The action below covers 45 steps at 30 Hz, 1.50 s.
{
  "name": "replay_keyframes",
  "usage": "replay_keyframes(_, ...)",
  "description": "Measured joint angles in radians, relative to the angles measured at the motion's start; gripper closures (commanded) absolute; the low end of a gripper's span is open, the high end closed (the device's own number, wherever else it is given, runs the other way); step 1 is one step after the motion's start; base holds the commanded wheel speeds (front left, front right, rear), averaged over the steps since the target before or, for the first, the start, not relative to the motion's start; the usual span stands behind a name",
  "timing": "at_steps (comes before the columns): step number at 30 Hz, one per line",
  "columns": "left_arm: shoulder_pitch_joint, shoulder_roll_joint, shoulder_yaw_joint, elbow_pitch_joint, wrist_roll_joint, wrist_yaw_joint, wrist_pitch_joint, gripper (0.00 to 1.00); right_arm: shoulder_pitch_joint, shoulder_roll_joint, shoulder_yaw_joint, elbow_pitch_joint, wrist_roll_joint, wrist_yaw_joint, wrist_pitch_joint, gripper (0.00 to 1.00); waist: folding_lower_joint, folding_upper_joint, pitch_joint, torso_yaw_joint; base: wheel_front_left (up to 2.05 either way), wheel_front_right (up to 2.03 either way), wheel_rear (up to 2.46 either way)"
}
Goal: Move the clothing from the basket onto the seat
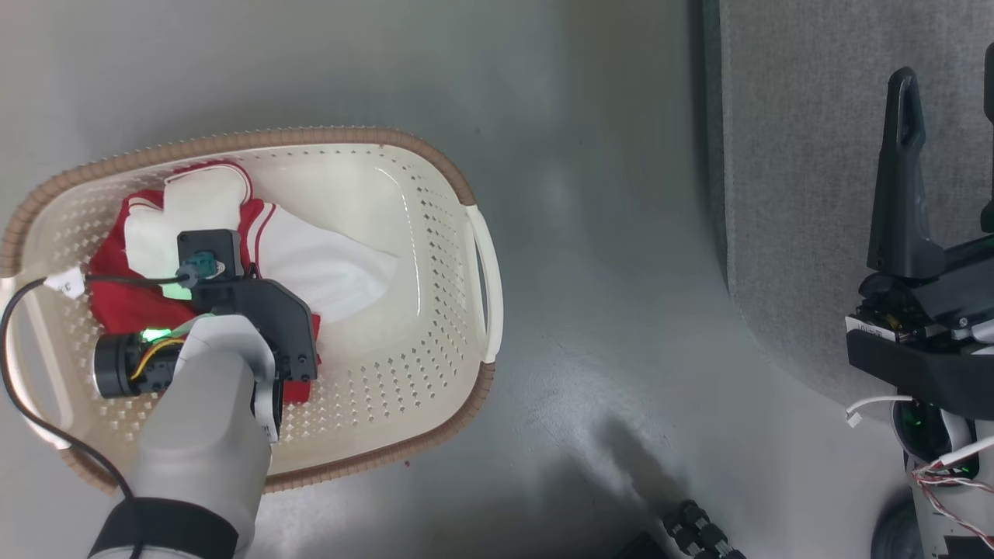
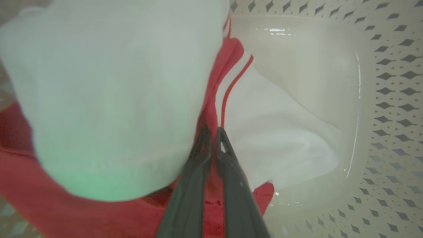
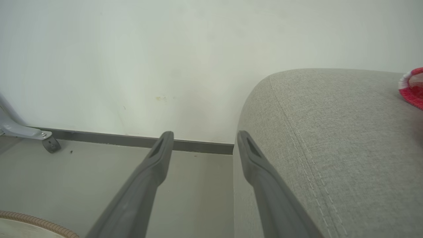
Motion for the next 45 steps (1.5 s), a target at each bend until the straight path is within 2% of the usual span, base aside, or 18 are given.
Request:
replay_keyframes(11, 0.079, -0.007, 0.02, 0.002, -0.026, 0.0, -0.125, 1.0, -0.012, 0.0, 0.012, 0.076, -0.001, 0.004, -0.008, 0.0, 0.0, -0.0001, -0.087, 0.023, 0.0, 0.0, 0.0)
replay_keyframes(19, 0.116, -0.01, 0.016, -0.014, -0.054, -0.004, -0.202, 1.0, 0.004, 0.001, 0.045, 0.159, -0.001, 0.01, -0.009, 0.0, -0.0001, -0.0001, -0.192, 0.045, 0.0, 0.0, 0.0)
replay_keyframes(37, 0.249, -0.013, -0.088, -0.137, -0.154, -0.046, -0.224, 1.0, 0.102, 0.0, 0.078, 0.284, -0.001, 0.013, -0.009, 0.0, -0.0002, -0.0001, -0.431, 0.093, 0.0, 0.0, 0.0)
replay_keyframes(45, 0.325, -0.012, -0.083, -0.249, -0.178, -0.045, -0.229, 1.0, 0.146, 0.003, 0.089, 0.327, 0.006, 0.013, -0.009, 0.0, -0.0002, -0.0001, -0.544, 0.114, 0.0, 0.0, 0.0)
